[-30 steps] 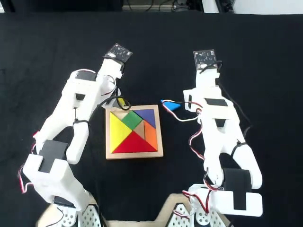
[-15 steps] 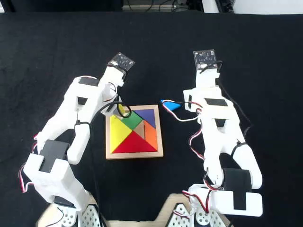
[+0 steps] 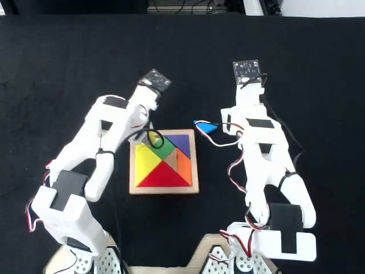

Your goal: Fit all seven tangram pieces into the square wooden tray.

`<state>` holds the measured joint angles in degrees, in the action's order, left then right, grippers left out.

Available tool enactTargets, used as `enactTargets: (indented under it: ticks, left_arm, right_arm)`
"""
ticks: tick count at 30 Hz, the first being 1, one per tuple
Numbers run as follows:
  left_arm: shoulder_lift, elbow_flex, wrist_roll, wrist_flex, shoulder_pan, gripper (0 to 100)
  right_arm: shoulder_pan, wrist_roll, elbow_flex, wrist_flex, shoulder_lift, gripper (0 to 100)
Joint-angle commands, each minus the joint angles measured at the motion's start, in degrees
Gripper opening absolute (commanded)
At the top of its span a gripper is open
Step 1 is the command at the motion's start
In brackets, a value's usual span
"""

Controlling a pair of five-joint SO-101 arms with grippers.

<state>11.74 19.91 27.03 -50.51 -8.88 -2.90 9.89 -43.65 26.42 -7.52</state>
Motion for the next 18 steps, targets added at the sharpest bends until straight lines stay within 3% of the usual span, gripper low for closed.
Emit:
enactTargets:
  ticks: [1, 18]
  left_arm:
    - [-3.16, 1.54, -1.58, -0.18, -5.05, 29]
    - [-3.08, -1.36, -1.23, 0.18, 1.80, 29]
  right_arm:
    - [-0.26, 0.53, 1.27, -1.14, -0.40, 1.1]
    - [-0.26, 0.53, 1.27, -1.14, -0.40, 1.1]
